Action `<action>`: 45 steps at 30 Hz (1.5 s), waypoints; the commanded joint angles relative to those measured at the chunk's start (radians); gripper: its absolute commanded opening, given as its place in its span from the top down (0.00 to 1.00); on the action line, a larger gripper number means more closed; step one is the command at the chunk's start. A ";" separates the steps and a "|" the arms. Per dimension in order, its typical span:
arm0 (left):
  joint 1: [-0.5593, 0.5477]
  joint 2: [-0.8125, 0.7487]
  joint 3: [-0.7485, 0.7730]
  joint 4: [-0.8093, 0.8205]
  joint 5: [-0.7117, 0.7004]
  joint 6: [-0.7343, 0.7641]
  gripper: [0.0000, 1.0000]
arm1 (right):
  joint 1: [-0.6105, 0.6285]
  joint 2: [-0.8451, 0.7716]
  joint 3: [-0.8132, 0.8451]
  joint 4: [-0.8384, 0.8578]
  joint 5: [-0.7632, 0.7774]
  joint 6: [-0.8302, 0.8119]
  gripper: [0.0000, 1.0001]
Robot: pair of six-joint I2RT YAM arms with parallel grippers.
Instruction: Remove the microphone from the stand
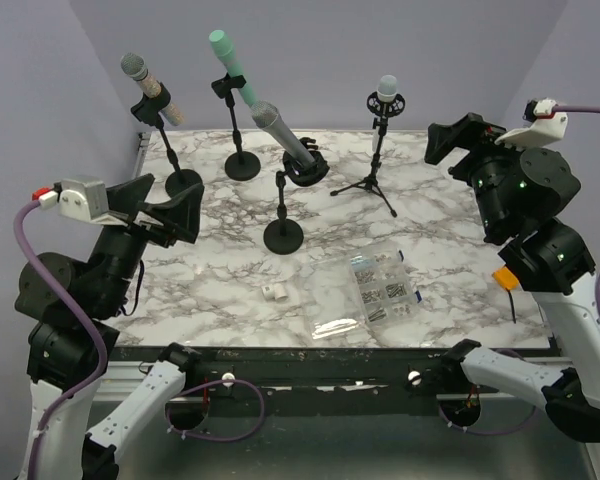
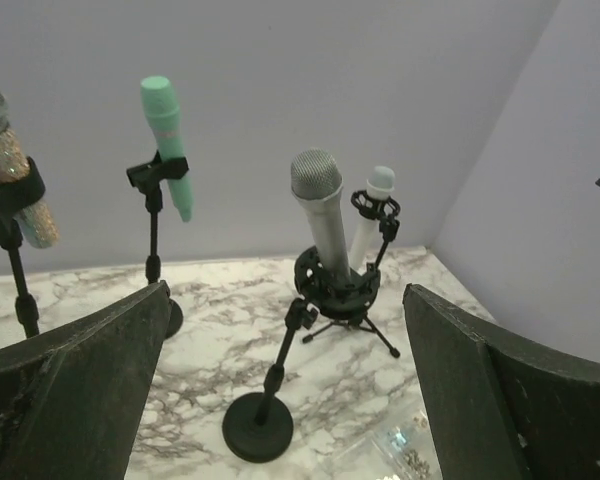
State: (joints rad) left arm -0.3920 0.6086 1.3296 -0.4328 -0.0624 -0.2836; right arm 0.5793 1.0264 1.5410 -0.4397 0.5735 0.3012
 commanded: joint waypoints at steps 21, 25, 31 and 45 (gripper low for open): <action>0.006 0.075 -0.293 -0.031 0.348 -0.375 0.01 | 0.004 0.156 -0.153 0.109 -0.545 -0.073 0.00; 0.008 0.042 -0.332 -0.069 0.345 -0.370 0.01 | 0.017 0.306 -0.029 0.085 -0.740 -0.171 0.00; 0.008 -0.042 -0.386 -0.090 0.345 -0.368 0.01 | 0.084 0.404 0.021 0.175 -0.736 -0.205 0.00; 0.009 -0.068 -0.415 -0.093 0.374 -0.384 0.01 | 0.184 0.663 0.264 0.186 -0.535 -0.347 0.07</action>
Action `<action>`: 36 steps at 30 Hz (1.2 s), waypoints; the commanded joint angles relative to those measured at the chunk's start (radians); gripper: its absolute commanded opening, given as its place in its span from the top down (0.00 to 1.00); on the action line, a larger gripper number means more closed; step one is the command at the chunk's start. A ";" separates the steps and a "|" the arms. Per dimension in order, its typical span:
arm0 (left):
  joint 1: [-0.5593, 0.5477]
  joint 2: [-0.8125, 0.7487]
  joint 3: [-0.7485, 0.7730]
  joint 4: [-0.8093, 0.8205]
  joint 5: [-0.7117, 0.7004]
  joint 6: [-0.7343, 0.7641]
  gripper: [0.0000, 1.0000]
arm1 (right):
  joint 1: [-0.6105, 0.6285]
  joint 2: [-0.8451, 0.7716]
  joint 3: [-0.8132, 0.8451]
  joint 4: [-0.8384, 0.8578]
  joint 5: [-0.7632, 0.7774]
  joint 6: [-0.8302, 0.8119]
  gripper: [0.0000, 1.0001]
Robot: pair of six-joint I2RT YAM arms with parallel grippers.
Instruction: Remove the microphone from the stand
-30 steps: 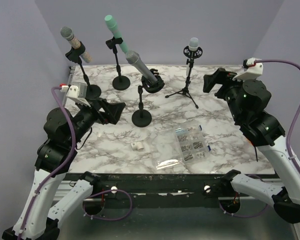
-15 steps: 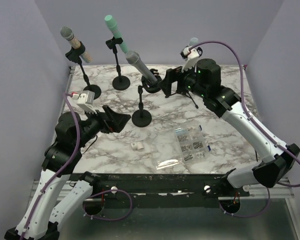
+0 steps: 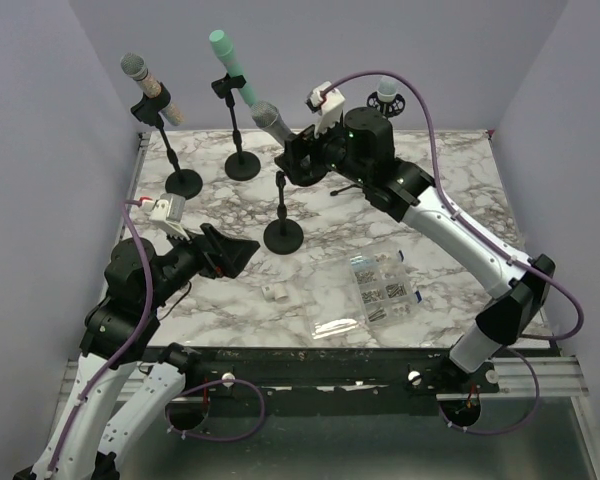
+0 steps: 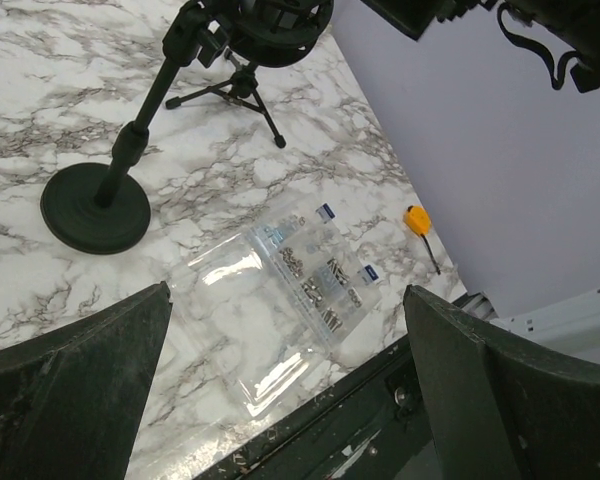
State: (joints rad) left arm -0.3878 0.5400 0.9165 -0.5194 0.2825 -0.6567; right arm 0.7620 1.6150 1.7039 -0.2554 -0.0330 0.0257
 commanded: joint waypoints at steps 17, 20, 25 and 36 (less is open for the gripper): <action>0.005 -0.016 -0.013 -0.017 0.020 -0.008 0.01 | 0.039 0.154 0.099 0.084 0.091 -0.238 0.46; 0.004 -0.008 -0.007 -0.012 0.022 -0.008 0.01 | 0.053 0.165 0.099 0.093 0.098 -0.265 0.57; 0.005 0.007 0.013 -0.016 0.019 0.006 0.01 | 0.086 0.174 0.120 0.099 0.150 -0.317 0.68; 0.005 -0.008 0.000 -0.004 0.015 -0.002 0.01 | 0.105 0.167 0.202 0.116 0.210 -0.345 0.82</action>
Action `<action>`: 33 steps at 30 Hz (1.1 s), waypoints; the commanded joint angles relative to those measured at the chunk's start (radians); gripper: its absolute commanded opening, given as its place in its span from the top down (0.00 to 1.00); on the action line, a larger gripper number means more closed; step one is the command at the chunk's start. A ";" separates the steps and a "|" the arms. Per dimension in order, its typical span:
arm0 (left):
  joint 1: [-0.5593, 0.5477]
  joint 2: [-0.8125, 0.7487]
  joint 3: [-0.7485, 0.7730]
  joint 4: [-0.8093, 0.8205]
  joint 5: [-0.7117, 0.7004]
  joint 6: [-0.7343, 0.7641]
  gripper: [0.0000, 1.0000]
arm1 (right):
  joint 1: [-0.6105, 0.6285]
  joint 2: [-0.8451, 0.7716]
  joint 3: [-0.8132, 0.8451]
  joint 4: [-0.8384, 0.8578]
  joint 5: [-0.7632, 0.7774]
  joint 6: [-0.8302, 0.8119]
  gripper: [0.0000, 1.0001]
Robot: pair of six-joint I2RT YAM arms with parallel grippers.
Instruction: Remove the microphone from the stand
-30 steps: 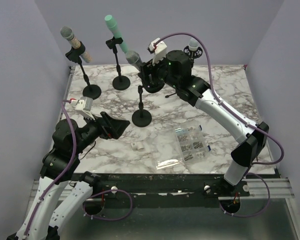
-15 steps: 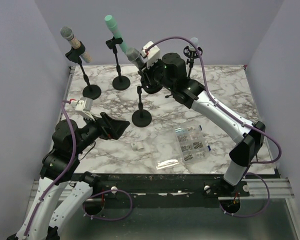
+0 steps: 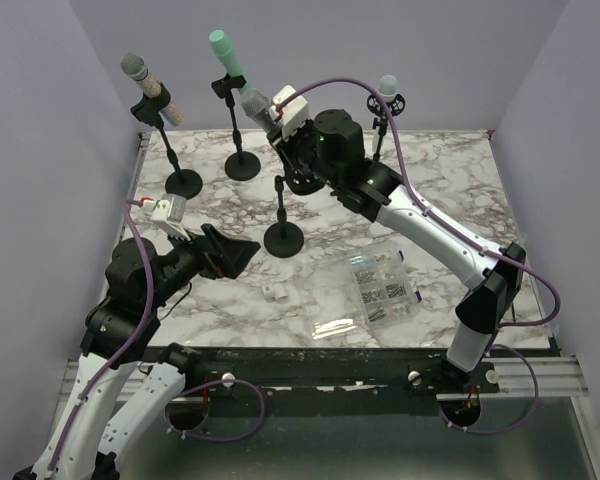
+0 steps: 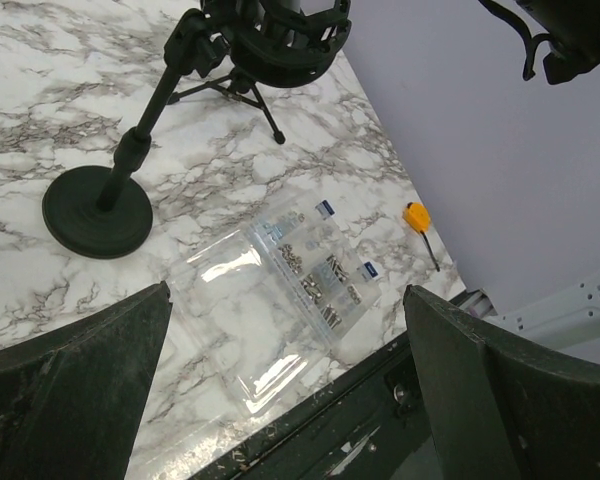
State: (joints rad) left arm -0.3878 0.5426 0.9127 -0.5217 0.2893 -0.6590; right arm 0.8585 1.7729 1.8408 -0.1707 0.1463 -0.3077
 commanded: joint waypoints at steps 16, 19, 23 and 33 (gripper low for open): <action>0.005 -0.053 0.110 -0.086 -0.127 0.062 0.01 | 0.018 0.083 0.411 0.052 0.037 0.240 0.99; 0.005 -0.104 0.129 -0.099 -0.217 0.057 0.02 | 0.059 0.092 0.432 0.048 0.020 0.304 0.99; 0.004 -0.221 0.107 -0.058 -0.318 0.066 0.02 | 0.157 0.125 0.420 0.051 0.031 0.305 0.99; 0.005 -0.446 0.195 -0.076 -0.559 0.198 0.04 | 0.329 0.287 0.388 -0.045 0.050 0.332 0.99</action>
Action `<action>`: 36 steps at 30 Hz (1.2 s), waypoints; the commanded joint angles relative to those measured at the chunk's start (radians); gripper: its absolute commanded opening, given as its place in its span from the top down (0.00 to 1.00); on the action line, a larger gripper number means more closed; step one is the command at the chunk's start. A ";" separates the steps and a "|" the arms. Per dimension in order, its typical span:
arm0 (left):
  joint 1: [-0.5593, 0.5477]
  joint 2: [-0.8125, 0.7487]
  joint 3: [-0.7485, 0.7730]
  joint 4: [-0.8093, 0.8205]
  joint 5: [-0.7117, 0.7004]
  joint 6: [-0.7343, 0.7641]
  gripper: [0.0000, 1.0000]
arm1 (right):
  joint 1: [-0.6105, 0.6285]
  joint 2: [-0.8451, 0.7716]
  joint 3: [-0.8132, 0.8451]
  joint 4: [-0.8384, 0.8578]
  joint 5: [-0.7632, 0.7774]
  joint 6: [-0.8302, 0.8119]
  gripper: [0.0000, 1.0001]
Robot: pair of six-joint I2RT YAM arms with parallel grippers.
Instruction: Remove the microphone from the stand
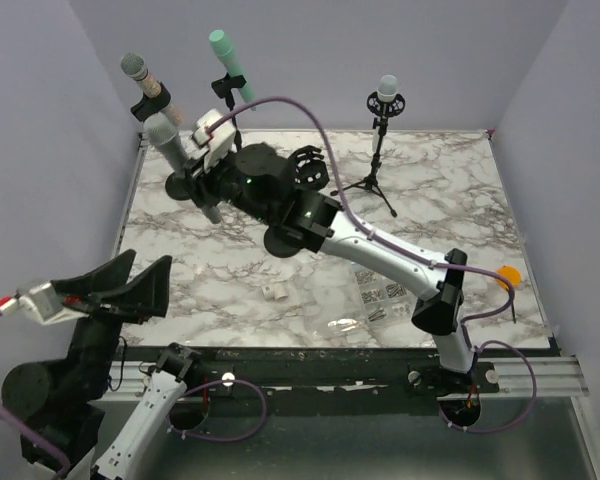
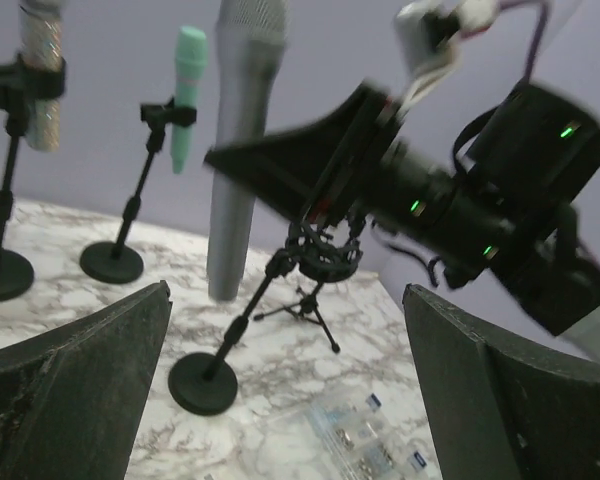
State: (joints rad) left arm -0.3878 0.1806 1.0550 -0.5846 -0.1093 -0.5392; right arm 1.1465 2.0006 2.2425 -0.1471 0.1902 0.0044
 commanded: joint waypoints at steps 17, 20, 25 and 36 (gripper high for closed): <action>0.004 -0.143 0.207 -0.118 -0.464 0.230 0.08 | 0.164 0.404 -0.005 -0.428 -0.212 -0.106 0.99; 0.003 -0.130 0.203 -0.118 -0.448 0.233 0.08 | 0.172 0.459 0.023 -0.478 -0.207 -0.107 0.99; 0.004 -0.118 0.164 -0.116 -0.414 0.207 0.09 | 0.190 0.537 0.059 -0.565 -0.158 -0.178 0.97; 0.003 -0.086 0.168 -0.122 -0.378 0.200 0.09 | 0.193 0.609 0.037 -0.542 -0.184 -0.262 0.72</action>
State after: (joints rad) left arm -0.3874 0.0692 1.2022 -0.6907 -0.5182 -0.3428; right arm 1.3334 2.5408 2.2620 -0.6746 0.0082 -0.2085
